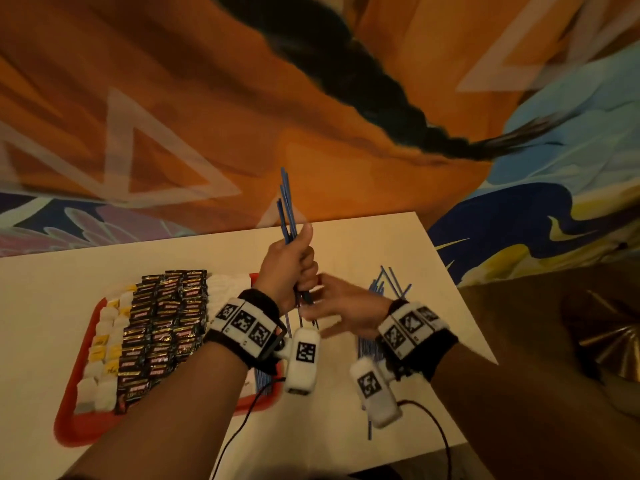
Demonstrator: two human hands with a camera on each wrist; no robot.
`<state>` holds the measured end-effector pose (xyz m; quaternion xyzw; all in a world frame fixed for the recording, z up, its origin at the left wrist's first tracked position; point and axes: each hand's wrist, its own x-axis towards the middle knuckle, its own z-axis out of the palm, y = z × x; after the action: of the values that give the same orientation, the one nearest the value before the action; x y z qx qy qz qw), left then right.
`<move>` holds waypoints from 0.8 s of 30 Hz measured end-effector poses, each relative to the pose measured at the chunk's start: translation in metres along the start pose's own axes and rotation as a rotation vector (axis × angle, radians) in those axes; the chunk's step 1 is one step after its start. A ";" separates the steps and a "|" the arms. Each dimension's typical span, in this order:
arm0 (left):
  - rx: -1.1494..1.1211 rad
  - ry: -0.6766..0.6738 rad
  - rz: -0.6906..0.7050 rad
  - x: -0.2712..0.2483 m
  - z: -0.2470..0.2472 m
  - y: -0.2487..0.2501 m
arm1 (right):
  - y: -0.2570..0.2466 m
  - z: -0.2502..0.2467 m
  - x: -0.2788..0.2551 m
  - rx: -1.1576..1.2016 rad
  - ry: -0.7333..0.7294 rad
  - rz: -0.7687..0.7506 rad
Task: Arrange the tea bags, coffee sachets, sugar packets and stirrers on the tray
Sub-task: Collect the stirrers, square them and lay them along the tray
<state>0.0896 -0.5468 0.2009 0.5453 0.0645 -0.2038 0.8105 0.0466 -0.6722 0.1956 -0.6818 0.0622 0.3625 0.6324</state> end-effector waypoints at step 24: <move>-0.302 0.007 0.101 -0.016 -0.026 0.059 | 0.006 0.047 -0.015 -0.017 0.205 -0.171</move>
<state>0.1017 -0.5003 0.2464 0.4205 0.0697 -0.1487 0.8923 0.0129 -0.6365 0.2024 -0.7235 0.0651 0.2364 0.6453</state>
